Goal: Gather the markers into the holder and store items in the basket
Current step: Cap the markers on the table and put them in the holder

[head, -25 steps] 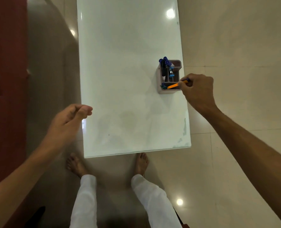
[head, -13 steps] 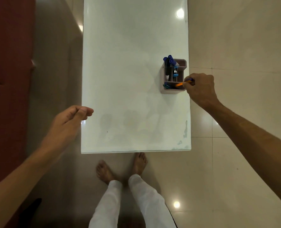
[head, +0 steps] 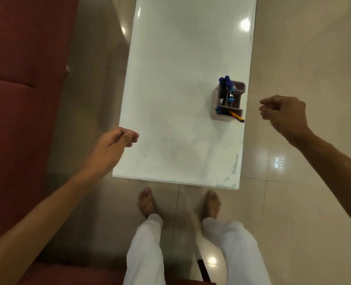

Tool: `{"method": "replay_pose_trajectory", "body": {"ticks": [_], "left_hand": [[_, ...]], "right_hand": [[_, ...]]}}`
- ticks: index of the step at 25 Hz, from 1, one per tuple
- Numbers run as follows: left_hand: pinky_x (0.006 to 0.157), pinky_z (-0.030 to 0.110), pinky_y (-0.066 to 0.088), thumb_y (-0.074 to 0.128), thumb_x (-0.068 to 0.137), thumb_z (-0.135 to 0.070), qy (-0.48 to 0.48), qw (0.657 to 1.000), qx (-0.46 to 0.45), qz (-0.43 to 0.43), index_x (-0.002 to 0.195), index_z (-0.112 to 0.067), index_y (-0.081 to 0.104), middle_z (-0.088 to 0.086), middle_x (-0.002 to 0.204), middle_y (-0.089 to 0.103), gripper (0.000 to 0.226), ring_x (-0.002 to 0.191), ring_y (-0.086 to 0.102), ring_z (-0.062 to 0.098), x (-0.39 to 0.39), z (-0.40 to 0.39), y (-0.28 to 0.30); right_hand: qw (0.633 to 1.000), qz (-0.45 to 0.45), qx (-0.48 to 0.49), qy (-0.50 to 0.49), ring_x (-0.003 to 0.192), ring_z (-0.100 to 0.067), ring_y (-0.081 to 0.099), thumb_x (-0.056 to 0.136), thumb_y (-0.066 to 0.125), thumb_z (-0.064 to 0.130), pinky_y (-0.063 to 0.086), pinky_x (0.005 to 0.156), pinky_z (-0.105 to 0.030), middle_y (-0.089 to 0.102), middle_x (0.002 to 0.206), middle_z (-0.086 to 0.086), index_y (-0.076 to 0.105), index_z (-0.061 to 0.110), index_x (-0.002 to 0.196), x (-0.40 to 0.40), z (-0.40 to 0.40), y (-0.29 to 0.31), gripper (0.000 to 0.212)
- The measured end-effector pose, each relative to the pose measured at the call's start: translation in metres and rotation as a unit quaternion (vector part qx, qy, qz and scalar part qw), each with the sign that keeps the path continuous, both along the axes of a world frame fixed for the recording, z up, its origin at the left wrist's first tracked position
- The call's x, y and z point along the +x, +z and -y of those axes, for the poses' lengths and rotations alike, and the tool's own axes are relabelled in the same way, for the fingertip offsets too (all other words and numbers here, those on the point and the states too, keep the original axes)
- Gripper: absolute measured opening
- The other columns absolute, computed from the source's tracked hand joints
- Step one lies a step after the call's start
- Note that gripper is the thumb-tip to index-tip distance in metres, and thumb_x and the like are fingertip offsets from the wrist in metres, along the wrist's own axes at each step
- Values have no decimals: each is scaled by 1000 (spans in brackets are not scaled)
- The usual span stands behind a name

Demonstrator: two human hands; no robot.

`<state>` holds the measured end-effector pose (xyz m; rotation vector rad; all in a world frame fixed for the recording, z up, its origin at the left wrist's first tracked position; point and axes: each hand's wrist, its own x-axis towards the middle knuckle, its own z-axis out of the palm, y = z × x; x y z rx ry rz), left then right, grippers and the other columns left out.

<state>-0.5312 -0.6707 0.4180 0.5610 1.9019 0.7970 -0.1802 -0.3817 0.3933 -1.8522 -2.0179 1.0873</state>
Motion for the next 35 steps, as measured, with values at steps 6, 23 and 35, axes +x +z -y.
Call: {"method": "replay_pose_trajectory", "body": {"ticks": [6, 23, 35], "left_hand": [[96, 42, 57, 52, 108, -37, 46, 998, -39, 3, 102, -31, 76, -14, 107, 79, 25, 103, 74, 10, 75, -25, -13], [78, 26, 50, 52, 110, -28, 469, 882, -2, 52, 102, -25, 74, -18, 87, 79, 23, 78, 71, -6, 456, 11, -54], [89, 45, 53, 52, 109, -25, 672, 734, -41, 91, 106, -19, 76, 5, 100, 80, 25, 103, 73, 31, 688, -18, -79]], "right_hand": [[994, -20, -96, 54, 95, -35, 76, 94, 69, 1, 62, 95, -45, 77, 103, -23, 78, 6, 114, 41, -67, 3, 23], [787, -7, 81, 611, 78, -30, 68, 98, 56, 7, 61, 74, -40, 60, 82, 4, 73, 3, 92, 21, -73, -75, 19], [593, 18, 216, 775, 106, -35, 67, 99, 68, 25, 40, 87, -34, 72, 112, -18, 64, 5, 123, 19, -122, -97, 31]]}}
